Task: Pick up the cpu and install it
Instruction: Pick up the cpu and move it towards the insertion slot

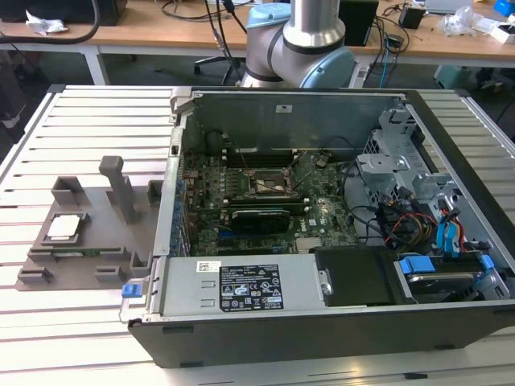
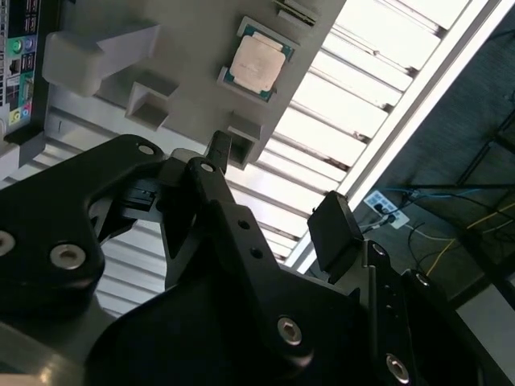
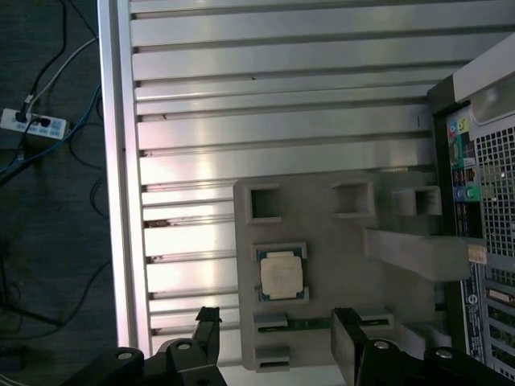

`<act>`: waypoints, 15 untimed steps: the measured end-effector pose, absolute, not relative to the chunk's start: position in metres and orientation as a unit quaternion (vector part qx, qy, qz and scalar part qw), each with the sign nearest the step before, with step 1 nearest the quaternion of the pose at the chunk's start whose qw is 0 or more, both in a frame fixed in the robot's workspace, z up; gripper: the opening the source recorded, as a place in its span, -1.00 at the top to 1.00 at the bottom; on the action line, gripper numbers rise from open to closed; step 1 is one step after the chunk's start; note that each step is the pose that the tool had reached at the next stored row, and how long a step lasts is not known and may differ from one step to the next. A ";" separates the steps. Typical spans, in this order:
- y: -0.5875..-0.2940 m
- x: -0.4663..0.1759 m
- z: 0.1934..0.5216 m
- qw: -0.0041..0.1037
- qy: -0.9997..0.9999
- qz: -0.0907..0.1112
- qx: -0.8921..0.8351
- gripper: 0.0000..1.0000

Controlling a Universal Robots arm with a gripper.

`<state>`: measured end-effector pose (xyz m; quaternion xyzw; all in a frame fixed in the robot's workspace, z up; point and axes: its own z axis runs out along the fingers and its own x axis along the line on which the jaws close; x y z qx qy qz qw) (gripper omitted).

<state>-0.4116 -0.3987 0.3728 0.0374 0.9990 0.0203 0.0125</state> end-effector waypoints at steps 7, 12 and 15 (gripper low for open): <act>-0.399 -0.412 0.367 0.013 0.999 0.020 0.037 -0.33; -0.399 -0.412 0.365 0.013 0.999 0.020 0.037 -0.33; -0.399 -0.412 0.364 0.013 0.999 0.020 0.037 -0.33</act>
